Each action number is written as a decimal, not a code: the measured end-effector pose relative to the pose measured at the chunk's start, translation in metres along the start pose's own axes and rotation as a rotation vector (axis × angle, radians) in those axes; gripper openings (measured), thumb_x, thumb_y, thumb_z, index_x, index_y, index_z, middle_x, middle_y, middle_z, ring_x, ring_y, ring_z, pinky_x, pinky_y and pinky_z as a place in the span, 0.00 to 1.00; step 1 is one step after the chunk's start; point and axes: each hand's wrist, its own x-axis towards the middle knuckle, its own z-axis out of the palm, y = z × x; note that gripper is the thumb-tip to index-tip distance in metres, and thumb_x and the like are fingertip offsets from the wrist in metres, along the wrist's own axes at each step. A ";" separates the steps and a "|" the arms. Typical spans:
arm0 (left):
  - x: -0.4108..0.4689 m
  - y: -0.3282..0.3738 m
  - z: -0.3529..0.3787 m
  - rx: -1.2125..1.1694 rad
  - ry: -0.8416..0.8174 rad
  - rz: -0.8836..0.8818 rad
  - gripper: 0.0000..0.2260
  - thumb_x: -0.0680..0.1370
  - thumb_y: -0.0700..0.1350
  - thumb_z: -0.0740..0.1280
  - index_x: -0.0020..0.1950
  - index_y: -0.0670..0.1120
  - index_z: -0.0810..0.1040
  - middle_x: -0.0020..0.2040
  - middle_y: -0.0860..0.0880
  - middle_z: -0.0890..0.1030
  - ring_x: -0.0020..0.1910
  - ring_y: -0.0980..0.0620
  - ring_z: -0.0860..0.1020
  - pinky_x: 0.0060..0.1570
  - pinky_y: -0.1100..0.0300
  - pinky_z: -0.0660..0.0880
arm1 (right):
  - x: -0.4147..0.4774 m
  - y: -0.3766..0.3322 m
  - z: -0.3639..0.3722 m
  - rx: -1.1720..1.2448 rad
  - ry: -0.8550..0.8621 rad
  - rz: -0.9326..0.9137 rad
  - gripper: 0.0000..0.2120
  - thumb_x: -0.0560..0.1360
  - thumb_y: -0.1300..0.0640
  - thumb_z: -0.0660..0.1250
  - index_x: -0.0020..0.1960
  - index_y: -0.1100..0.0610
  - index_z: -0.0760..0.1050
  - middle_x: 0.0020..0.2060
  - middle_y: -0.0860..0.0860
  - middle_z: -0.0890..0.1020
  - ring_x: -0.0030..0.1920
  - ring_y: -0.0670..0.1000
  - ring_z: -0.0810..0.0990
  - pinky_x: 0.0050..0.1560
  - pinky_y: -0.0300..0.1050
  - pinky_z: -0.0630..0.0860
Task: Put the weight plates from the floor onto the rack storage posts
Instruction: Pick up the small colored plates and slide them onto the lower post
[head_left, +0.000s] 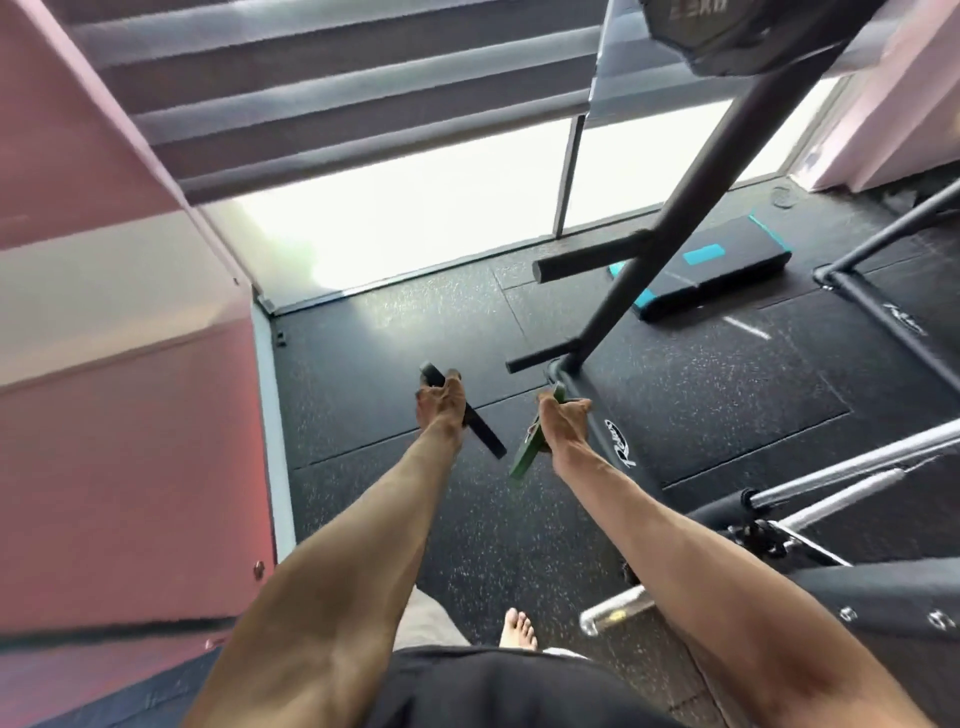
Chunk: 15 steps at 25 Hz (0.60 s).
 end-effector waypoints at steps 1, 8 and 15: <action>0.030 0.006 0.016 0.013 -0.030 0.013 0.24 0.68 0.58 0.62 0.60 0.48 0.77 0.46 0.43 0.82 0.47 0.41 0.82 0.53 0.45 0.80 | 0.011 -0.010 0.006 0.011 0.024 0.010 0.14 0.79 0.51 0.62 0.54 0.57 0.60 0.34 0.51 0.71 0.32 0.48 0.71 0.33 0.44 0.69; 0.100 0.111 0.075 0.172 -0.276 0.045 0.24 0.72 0.57 0.60 0.60 0.41 0.75 0.54 0.38 0.82 0.52 0.39 0.82 0.55 0.45 0.80 | 0.058 -0.073 0.051 0.170 0.290 0.094 0.23 0.73 0.42 0.66 0.54 0.59 0.65 0.40 0.54 0.75 0.40 0.53 0.75 0.52 0.57 0.78; 0.182 0.142 0.164 0.291 -0.440 0.029 0.22 0.75 0.56 0.62 0.57 0.38 0.75 0.58 0.36 0.80 0.55 0.36 0.81 0.55 0.41 0.80 | 0.086 -0.106 0.069 0.322 0.496 0.173 0.17 0.75 0.49 0.66 0.53 0.62 0.72 0.38 0.54 0.77 0.35 0.51 0.75 0.37 0.46 0.75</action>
